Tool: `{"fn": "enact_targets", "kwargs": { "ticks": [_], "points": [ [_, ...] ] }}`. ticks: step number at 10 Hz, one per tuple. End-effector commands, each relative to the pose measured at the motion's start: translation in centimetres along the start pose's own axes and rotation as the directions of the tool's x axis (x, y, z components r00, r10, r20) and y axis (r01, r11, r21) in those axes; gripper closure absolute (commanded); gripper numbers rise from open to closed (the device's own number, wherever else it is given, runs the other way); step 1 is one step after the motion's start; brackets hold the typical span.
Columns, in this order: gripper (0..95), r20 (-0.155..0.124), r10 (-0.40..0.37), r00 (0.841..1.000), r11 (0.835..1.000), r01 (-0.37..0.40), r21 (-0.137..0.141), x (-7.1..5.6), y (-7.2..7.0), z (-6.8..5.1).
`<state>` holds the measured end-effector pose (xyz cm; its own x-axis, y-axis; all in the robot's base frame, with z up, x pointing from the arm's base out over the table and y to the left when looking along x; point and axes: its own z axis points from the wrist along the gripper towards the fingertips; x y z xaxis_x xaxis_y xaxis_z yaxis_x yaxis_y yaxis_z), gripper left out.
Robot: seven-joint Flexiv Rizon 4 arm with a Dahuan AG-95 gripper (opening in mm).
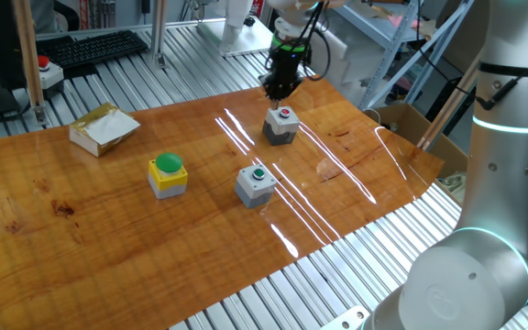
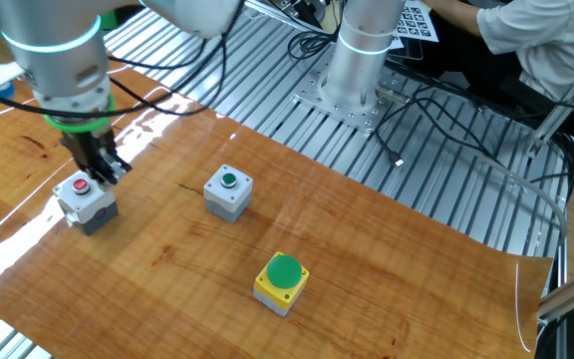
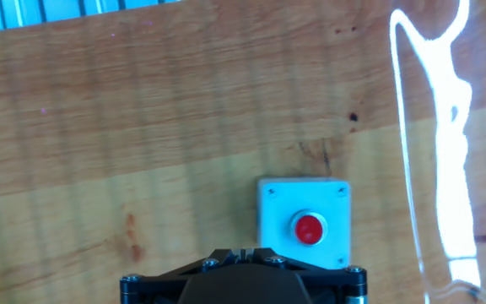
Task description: Press three buttons from left to right in sequence
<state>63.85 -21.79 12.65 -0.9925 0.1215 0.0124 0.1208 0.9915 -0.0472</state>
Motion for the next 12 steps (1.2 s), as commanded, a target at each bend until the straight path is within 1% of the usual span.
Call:
{"fn": "enact_targets", "kwargs": {
  "ticks": [1,2,4,5,6,7,8,9,10,11,12],
  "points": [
    [95.0,0.008,-0.023,1.0,1.0,0.023,-0.005,-0.38,-1.05,0.43],
    [95.0,0.013,-0.039,0.999,0.999,0.039,-0.008,-0.55,-1.8,0.74],
    [95.0,0.008,-0.053,0.999,0.999,0.053,-0.003,-0.62,-1.87,0.75],
    [76.0,0.012,-0.031,0.999,0.999,0.031,-0.017,-0.62,-1.87,0.75],
    [38.0,0.011,-0.014,1.0,1.0,0.014,-0.024,-0.62,-1.87,0.76],
    [38.0,0.007,-0.016,1.0,1.0,0.016,-0.021,-0.63,-1.87,0.76],
    [19.0,0.003,-0.035,0.999,0.999,0.035,-0.023,-0.64,-1.87,0.79],
    [0.0,-0.002,-0.034,0.999,0.999,0.034,-0.025,-0.64,-1.89,0.8],
    [0.0,-0.001,-0.029,1.0,0.999,0.029,-0.026,-0.65,-1.9,0.81],
    [19.0,-0.005,-0.028,1.0,0.999,0.028,-0.03,-0.65,-1.89,0.83],
    [95.0,0.002,-0.108,0.994,0.994,0.108,-0.01,-0.68,-1.82,0.95]
  ]
}}
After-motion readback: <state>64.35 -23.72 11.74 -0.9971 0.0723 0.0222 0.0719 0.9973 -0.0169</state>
